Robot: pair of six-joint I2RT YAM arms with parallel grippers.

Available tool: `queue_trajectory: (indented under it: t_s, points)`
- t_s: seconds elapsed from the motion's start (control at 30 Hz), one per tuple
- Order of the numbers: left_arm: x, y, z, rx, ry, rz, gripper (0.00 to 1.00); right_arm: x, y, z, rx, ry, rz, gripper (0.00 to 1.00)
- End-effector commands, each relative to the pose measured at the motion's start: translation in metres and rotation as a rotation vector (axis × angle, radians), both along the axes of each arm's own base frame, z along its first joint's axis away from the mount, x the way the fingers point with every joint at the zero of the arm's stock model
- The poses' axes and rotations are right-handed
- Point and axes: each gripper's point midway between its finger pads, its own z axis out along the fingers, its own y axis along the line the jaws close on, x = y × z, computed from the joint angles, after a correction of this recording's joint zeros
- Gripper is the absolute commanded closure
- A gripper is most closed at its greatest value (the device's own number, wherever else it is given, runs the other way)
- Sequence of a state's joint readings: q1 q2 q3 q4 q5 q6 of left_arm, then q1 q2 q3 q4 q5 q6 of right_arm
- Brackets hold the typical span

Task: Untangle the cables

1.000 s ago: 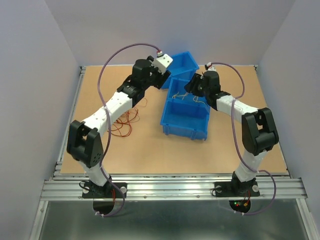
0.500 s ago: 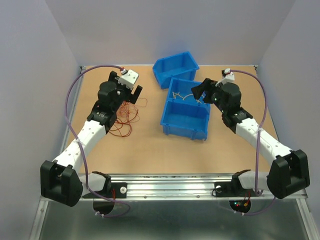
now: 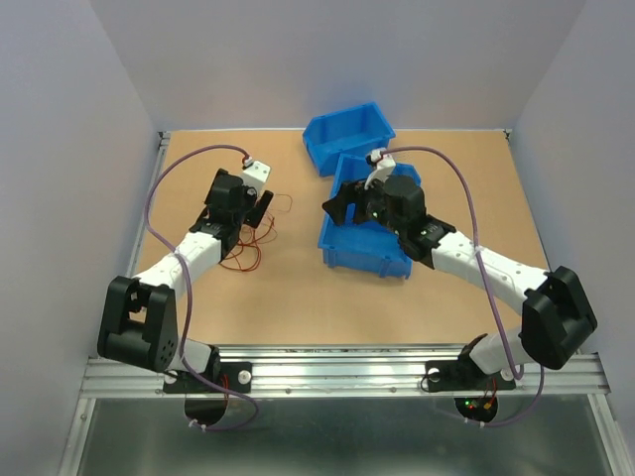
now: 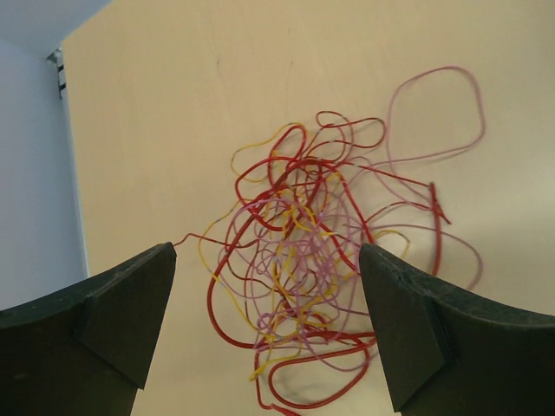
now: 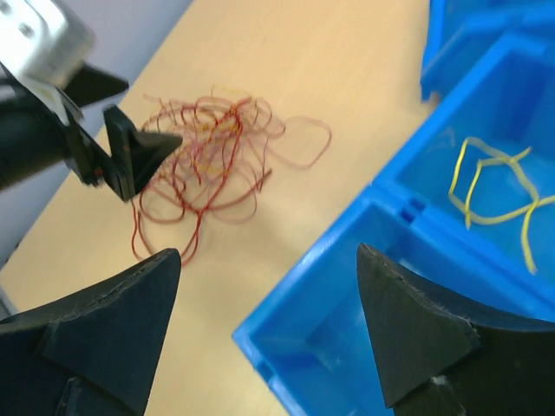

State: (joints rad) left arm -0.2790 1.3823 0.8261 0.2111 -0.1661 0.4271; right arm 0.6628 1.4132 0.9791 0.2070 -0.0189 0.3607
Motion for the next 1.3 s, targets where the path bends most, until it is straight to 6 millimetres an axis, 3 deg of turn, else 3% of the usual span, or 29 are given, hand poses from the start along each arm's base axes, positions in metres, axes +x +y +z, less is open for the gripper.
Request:
queue_trajectory:
  t_s: [0.0, 0.17, 0.27, 0.3, 0.33, 0.37, 0.43, 0.47, 0.57, 0.6, 0.67, 0.73, 0.77, 0.9, 1.03, 1.07, 1.1, 1.17, 1.27]
  points:
    - [0.021, 0.029, 0.021, 0.031, -0.106, 0.118, 0.01, 0.023, -0.005, 0.092, 0.071, -0.215, -0.064, 0.13]
    - [0.031, 0.034, 0.002, 0.012, -0.035, 0.123, 0.03, 0.027, 0.004, 0.125, 0.097, -0.266, -0.037, 0.09]
    - [0.034, 0.028, -0.005, 0.001, -0.015, 0.094, 0.11, 0.03, 0.005, 0.124, 0.072, -0.257, -0.035, 0.09]
    - [0.037, 0.027, -0.009, 0.008, 0.005, 0.087, 0.27, 0.03, 0.003, 0.123, 0.065, -0.259, -0.043, 0.11]
    - [0.036, 0.025, -0.015, 0.009, 0.033, 0.074, 0.34, 0.031, -0.001, 0.12, 0.053, -0.248, -0.065, 0.11]
    - [0.037, 0.024, -0.02, 0.008, 0.047, 0.071, 0.5, 0.031, -0.004, 0.12, 0.044, -0.242, -0.075, 0.12]
    - [0.04, 0.024, -0.017, 0.004, 0.041, 0.066, 0.65, 0.025, -0.007, 0.122, 0.021, -0.239, -0.065, 0.16]
    - [0.039, 0.025, -0.016, 0.001, 0.034, 0.068, 0.78, 0.024, -0.008, 0.124, 0.01, -0.244, -0.057, 0.17]
    - [0.04, 0.024, -0.007, -0.006, -0.01, 0.052, 0.87, 0.025, -0.011, 0.149, -0.021, -0.275, -0.063, 0.21]
    - [0.041, 0.023, -0.005, -0.008, -0.019, 0.049, 1.0, 0.027, -0.012, 0.154, -0.035, -0.292, -0.067, 0.21]
    - [0.043, 0.024, -0.002, -0.015, -0.035, 0.057, 1.0, 0.026, -0.017, 0.152, -0.051, -0.298, -0.083, 0.27]
    - [0.043, 0.024, 0.0, -0.021, -0.047, 0.057, 1.0, 0.026, -0.019, 0.138, -0.08, -0.321, -0.082, 0.27]
    - [0.043, 0.025, 0.009, -0.027, -0.075, 0.065, 1.0, 0.026, -0.022, 0.109, -0.12, -0.297, -0.08, 0.27]
    - [0.035, 0.026, 0.023, -0.051, -0.126, 0.07, 1.0, 0.03, -0.038, 0.101, -0.122, -0.303, -0.158, 0.28]
    - [0.026, 0.02, 0.029, -0.059, -0.147, 0.02, 1.0, 0.028, -0.021, 0.077, -0.147, -0.273, -0.062, 0.25]
    - [0.025, 0.019, 0.027, -0.054, -0.136, 0.008, 0.58, 0.028, -0.02, 0.073, -0.15, -0.264, -0.058, 0.24]
    - [0.024, 0.017, 0.025, -0.048, -0.128, -0.008, 0.39, 0.027, -0.02, 0.07, -0.15, -0.257, -0.058, 0.23]
    - [0.021, 0.012, 0.02, -0.041, -0.111, -0.048, 0.27, 0.025, -0.026, 0.069, -0.14, -0.246, -0.083, 0.23]
    - [0.019, 0.01, 0.017, -0.028, -0.098, -0.074, 0.26, 0.017, -0.034, 0.069, -0.119, -0.241, -0.1, 0.23]
